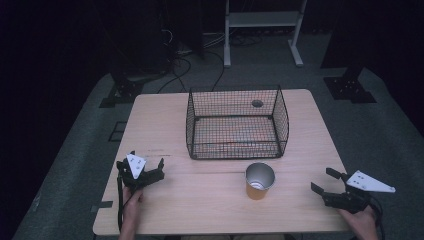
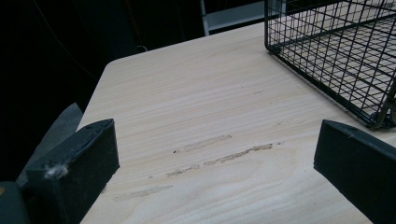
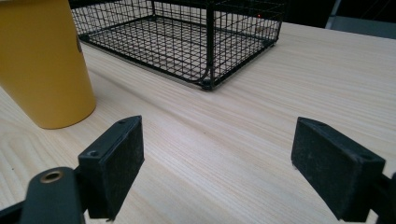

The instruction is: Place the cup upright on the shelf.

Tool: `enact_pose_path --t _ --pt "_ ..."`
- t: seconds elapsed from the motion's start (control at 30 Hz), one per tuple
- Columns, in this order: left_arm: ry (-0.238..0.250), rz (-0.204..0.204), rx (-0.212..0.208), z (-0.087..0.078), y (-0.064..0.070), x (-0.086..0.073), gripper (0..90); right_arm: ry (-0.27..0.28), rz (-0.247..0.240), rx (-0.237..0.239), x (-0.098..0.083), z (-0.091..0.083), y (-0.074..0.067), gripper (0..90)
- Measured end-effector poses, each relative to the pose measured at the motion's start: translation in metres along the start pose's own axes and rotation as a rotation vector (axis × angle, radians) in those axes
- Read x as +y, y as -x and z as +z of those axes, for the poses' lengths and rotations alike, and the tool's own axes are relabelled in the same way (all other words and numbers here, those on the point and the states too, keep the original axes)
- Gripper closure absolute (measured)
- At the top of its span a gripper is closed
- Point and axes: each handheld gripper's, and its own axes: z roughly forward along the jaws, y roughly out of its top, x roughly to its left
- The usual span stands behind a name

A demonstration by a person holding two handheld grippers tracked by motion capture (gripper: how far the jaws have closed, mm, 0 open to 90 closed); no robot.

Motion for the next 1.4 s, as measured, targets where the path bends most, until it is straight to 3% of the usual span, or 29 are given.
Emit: enact_pose_path --t 0.4,0.8,1.4 --pt "0.002 0.005 -0.005 -0.001 0.001 0.000 0.0 -0.011 -0.015 0.017 0.004 0.004 -0.008 16.2" --pt "0.001 0.003 -0.002 -0.001 0.001 0.000 0.0 -0.015 -0.056 0.092 0.019 0.014 -0.029 15.4" --pt "0.000 0.009 0.001 -0.001 0.002 0.000 0.0 -0.042 -0.104 0.171 0.025 0.020 -0.052 14.4"
